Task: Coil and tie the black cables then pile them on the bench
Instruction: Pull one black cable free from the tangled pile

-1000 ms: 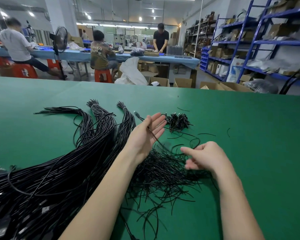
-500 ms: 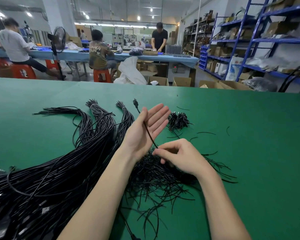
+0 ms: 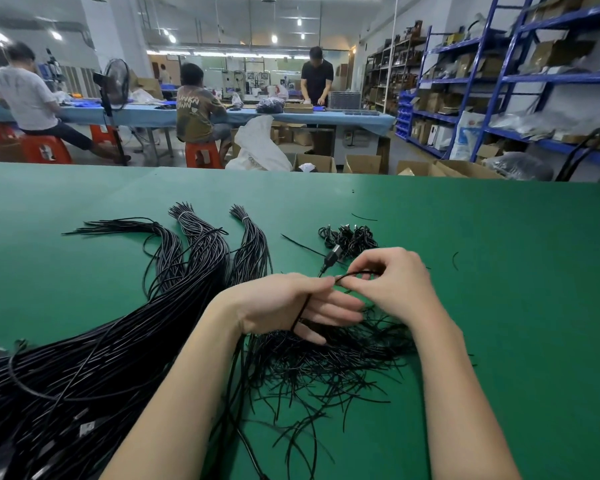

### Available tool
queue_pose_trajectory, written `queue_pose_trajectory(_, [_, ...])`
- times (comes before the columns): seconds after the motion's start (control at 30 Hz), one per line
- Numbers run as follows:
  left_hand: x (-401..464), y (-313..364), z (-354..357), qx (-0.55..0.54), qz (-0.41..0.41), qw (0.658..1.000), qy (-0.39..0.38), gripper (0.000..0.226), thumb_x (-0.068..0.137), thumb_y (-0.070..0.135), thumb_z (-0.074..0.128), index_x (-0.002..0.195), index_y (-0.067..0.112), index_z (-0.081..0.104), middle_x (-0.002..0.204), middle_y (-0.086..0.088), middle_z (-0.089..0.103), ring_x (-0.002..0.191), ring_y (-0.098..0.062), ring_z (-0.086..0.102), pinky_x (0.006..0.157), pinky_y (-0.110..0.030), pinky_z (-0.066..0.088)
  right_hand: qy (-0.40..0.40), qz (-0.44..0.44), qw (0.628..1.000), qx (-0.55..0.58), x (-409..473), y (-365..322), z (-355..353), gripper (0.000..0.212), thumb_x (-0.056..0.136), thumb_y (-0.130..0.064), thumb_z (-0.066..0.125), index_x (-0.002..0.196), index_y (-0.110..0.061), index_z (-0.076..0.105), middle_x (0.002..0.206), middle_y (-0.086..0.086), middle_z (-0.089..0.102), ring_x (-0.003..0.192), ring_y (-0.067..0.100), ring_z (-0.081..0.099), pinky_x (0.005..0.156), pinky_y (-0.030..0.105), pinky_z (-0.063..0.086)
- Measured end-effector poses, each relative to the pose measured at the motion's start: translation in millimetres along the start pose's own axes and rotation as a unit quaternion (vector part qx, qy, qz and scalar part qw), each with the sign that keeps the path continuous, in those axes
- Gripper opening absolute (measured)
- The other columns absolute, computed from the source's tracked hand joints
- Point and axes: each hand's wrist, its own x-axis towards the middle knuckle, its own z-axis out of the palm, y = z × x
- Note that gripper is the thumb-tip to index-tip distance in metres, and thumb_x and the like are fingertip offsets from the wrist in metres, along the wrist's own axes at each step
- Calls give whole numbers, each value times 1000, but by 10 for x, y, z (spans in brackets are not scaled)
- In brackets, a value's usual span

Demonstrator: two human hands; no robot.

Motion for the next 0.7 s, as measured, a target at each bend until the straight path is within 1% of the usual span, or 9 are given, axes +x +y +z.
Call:
queue_pose_trajectory(0.1, [77,-16,25,35,-15,997,62,45,107,44,28,139,26,54,141,9,60,133,-6,52,117,-56,32,47,-39,998,-34,36,-60,-99,12,70,-54,74,78,-47,71,68,-32,65,70,-7,60,60,20,38])
queue_pose_trajectory(0.17, [139,-33,39,26,6,994,111,49,107,47,25,146,27,48,146,14,54,137,-5,47,118,-55,29,41,-74,996,-1,35,-131,-156,7,78,-46,72,75,-39,72,68,-24,67,67,-3,59,57,21,37])
queue_pose_trajectory(0.27, [189,-48,16,-54,69,983,158,50,108,48,24,148,28,46,147,13,53,139,-11,45,117,-59,30,-51,-116,987,97,7,-232,-189,17,93,-37,64,84,-36,79,67,-14,70,57,10,56,53,31,44])
queue_pose_trajectory(0.33, [189,-28,-14,-130,119,970,170,47,108,46,24,144,32,50,143,12,58,135,-12,49,115,-58,32,-121,-116,978,125,-4,-242,-159,23,100,-33,60,89,-37,80,59,-14,63,51,15,47,52,31,40])
queue_pose_trajectory(0.37, [185,-14,-32,-169,143,961,167,46,108,45,24,143,33,51,142,11,59,134,-12,50,115,-56,34,-167,-102,971,139,-8,-235,-132,25,102,-32,59,90,-36,80,57,-12,59,51,14,43,53,29,37])
queue_pose_trajectory(0.43, [167,6,-61,-248,180,942,134,47,106,43,28,145,28,50,144,4,58,138,-16,49,113,-47,39,-257,-59,948,177,-23,-222,-68,27,105,-29,56,95,-28,81,62,-7,60,54,14,46,57,26,40])
queue_pose_trajectory(0.5, [156,15,-63,-299,205,927,97,49,103,40,33,146,21,49,146,-3,56,138,-20,50,111,-42,39,-311,-26,926,211,-37,-196,-9,30,107,-28,53,96,-18,80,65,-1,61,53,13,50,60,23,43])
queue_pose_trajectory(0.6, [134,19,-62,-330,242,910,70,52,105,38,31,149,13,43,151,-8,51,140,-27,48,115,-48,38,-362,11,905,222,-51,-122,54,42,106,-42,50,87,-18,79,64,0,61,56,14,58,66,28,45])
queue_pose_trajectory(0.7, [66,26,-101,-331,254,908,35,54,107,38,27,151,9,41,154,-10,46,142,-33,44,112,-57,40,-405,41,883,236,-92,-1,105,47,100,-56,52,80,-22,78,63,-1,59,58,15,60,64,25,47])
